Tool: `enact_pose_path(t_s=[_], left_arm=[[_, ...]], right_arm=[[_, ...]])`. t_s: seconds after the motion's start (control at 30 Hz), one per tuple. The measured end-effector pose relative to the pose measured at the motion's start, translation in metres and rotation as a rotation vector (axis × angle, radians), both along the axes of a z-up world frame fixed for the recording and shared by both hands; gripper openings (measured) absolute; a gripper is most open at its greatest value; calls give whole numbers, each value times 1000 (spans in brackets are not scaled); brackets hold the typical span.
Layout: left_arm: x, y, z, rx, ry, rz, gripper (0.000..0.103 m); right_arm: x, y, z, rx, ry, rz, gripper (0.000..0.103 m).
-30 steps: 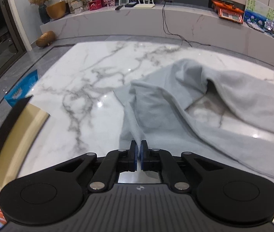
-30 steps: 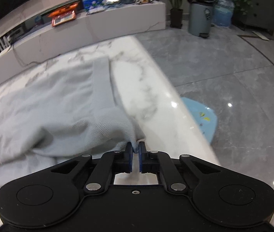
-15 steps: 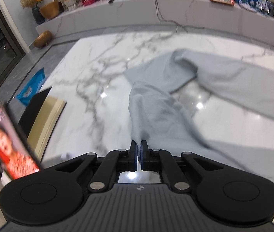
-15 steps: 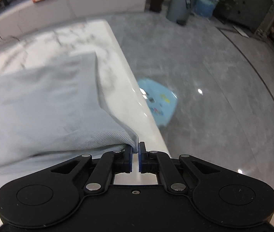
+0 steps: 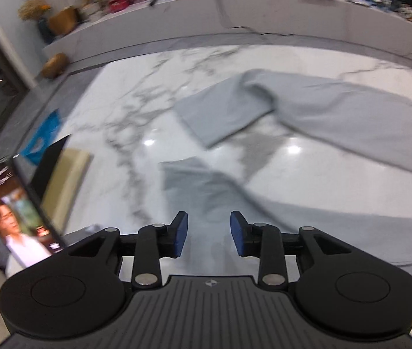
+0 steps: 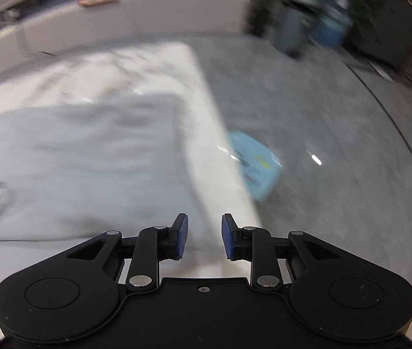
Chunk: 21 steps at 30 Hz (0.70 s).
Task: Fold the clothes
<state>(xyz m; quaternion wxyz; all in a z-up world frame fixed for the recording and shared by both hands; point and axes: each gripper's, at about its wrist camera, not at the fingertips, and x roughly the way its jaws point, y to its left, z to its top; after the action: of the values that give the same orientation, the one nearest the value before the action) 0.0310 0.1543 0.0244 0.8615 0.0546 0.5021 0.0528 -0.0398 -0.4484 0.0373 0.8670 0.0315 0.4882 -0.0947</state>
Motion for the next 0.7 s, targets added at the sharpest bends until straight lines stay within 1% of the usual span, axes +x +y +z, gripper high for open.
enact_pose_path(t_s=[0.07, 0.17, 0.2, 0.33, 0.43, 0.53, 0.7], left_arm=[[-1, -16, -9, -47, 33, -67, 31], [-5, -33, -25, -90, 70, -125, 30], [-6, -36, -29, -98, 78, -135, 29], [-4, -42, -49, -114, 100, -147, 29], [-5, -39, -54, -120, 102, -148, 29], [-4, -32, -57, -125, 100, -146, 29], [2, -22, -56, -130, 85, -148, 29]], right_arm=[[3, 25, 1, 29, -31, 87, 24], [11, 73, -6, 91, -64, 235, 18], [14, 83, -9, 105, -64, 265, 18], [29, 148, -31, 157, -37, 440, 15], [40, 186, -44, 141, -32, 517, 15], [55, 202, -54, 135, -7, 527, 16], [78, 204, -70, 98, 42, 488, 16]])
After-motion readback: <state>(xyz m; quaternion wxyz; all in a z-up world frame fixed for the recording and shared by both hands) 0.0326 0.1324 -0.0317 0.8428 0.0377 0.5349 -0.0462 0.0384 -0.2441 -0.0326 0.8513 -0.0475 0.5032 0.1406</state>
